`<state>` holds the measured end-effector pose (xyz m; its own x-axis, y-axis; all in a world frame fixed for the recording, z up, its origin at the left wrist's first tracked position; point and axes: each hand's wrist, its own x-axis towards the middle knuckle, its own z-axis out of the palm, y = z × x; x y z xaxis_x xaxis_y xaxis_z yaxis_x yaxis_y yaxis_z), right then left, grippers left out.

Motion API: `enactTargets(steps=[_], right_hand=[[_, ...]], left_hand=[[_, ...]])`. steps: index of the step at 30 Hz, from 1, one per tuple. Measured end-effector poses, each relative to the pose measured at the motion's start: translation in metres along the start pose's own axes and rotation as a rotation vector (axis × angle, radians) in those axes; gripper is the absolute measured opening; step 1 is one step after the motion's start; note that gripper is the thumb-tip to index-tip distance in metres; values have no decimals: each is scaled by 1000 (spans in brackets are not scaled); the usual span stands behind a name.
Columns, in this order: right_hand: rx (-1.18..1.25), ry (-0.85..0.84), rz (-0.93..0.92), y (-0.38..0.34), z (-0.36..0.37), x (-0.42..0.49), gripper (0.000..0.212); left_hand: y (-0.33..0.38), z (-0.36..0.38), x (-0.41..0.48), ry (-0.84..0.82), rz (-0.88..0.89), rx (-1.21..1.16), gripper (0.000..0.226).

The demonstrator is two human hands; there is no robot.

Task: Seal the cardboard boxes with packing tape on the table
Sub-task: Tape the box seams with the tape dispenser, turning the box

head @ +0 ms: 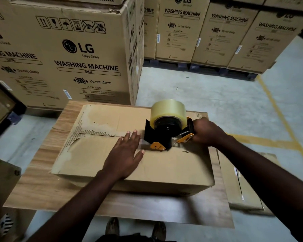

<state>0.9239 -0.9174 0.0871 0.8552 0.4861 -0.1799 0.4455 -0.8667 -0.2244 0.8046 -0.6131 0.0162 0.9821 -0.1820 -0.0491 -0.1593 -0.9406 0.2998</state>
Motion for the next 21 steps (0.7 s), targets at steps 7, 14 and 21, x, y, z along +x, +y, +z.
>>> enactTargets(steps=[7,14,21], right_hand=[[123,101,-30,45,4,-42,33],[154,161,-86,50,13,-43,37],[109,142,-64,57,14,-46,26]], left_hand=[[13,1,1,10,-63,37,81],[88,23,21,-26,22,26,81],[84,29,23,25,53,-6,69]])
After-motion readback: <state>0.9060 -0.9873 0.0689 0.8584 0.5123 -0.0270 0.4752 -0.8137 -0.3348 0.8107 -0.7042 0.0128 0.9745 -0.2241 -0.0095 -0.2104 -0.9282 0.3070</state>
